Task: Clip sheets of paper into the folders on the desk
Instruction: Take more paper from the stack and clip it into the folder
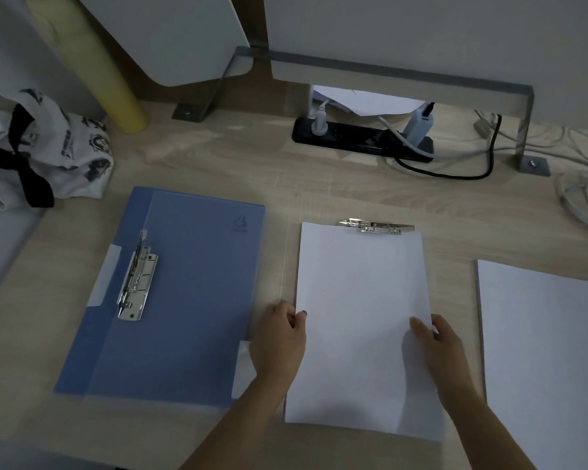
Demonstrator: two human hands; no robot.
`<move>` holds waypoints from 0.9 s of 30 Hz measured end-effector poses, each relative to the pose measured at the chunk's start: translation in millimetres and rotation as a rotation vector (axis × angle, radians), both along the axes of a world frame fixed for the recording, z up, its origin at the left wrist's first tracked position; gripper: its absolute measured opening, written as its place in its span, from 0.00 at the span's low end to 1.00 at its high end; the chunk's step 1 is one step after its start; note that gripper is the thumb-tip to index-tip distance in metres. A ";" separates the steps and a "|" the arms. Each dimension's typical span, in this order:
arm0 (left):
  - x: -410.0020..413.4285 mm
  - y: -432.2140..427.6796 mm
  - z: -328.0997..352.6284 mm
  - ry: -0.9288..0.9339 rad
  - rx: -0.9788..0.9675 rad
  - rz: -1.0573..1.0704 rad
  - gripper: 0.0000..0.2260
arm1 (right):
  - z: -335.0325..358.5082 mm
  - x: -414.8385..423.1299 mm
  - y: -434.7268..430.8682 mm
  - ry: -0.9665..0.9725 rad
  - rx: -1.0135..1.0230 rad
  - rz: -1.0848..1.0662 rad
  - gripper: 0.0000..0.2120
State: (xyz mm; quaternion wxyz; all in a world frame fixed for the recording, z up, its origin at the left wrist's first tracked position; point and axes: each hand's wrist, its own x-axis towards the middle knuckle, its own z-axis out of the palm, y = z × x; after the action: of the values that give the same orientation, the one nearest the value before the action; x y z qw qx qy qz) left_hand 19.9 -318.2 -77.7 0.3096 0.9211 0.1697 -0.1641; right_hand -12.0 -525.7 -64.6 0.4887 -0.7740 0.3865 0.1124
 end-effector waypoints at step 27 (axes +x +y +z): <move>1.4 -2.4 -3.0 0.003 0.030 -0.002 0.10 | -12.8 2.1 -2.1 0.059 -0.102 0.025 0.23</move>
State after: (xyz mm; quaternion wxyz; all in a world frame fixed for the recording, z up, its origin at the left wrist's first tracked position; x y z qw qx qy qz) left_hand 21.2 -320.6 -80.7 0.2951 0.9256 0.1717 -0.1634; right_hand -9.9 -527.8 -77.4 0.4353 -0.7992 0.3962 0.1215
